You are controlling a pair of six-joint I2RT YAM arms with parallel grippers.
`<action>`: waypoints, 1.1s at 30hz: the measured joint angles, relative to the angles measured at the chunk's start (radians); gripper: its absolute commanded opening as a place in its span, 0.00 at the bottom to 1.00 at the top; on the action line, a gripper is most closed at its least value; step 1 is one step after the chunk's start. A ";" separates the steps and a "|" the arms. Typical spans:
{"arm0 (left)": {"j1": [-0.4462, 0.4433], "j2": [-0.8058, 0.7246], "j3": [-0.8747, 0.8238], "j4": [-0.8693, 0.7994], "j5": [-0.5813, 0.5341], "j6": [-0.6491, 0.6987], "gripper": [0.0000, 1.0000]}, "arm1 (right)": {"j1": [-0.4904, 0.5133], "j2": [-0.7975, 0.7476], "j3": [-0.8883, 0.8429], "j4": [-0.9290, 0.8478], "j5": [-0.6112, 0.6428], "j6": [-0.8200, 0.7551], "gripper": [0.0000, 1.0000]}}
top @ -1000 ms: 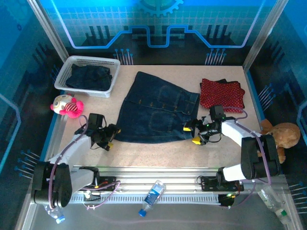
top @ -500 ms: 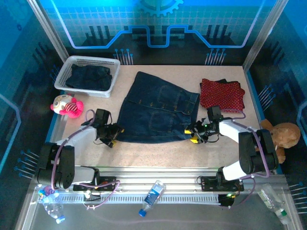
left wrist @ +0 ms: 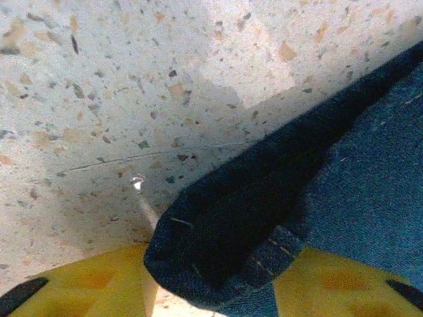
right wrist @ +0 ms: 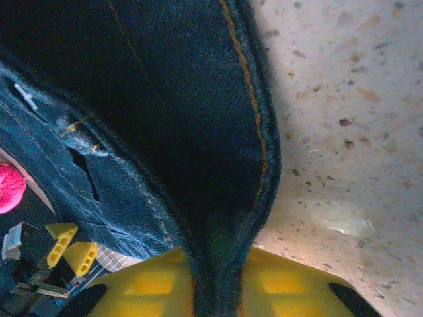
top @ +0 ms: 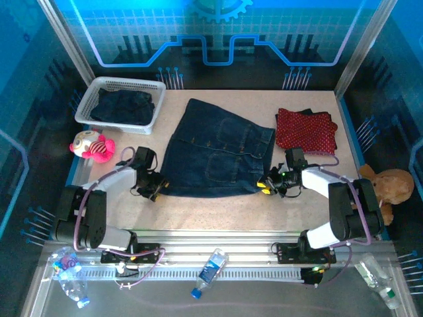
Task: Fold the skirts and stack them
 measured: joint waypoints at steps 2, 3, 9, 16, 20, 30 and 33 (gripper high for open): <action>0.000 0.041 0.037 -0.038 -0.003 0.007 0.40 | 0.000 -0.006 0.000 0.003 0.001 -0.005 0.10; 0.000 0.058 0.053 -0.058 -0.004 0.011 0.27 | 0.000 -0.009 0.000 0.005 0.000 -0.006 0.06; -0.002 0.059 0.085 -0.085 -0.064 0.051 0.00 | 0.000 -0.052 0.000 -0.004 0.000 -0.031 0.00; -0.003 -0.303 0.104 -0.024 -0.182 0.095 0.00 | -0.021 -0.305 0.061 -0.073 0.019 -0.047 0.00; 0.008 -0.512 0.200 -0.032 -0.187 0.122 0.00 | -0.070 -0.463 0.156 -0.080 0.018 -0.043 0.00; 0.034 -0.210 0.597 0.167 -0.185 0.318 0.00 | -0.088 -0.248 0.587 -0.022 0.073 -0.120 0.00; 0.048 -0.039 0.729 0.211 -0.185 0.369 0.00 | -0.089 -0.101 0.724 -0.029 0.086 -0.146 0.00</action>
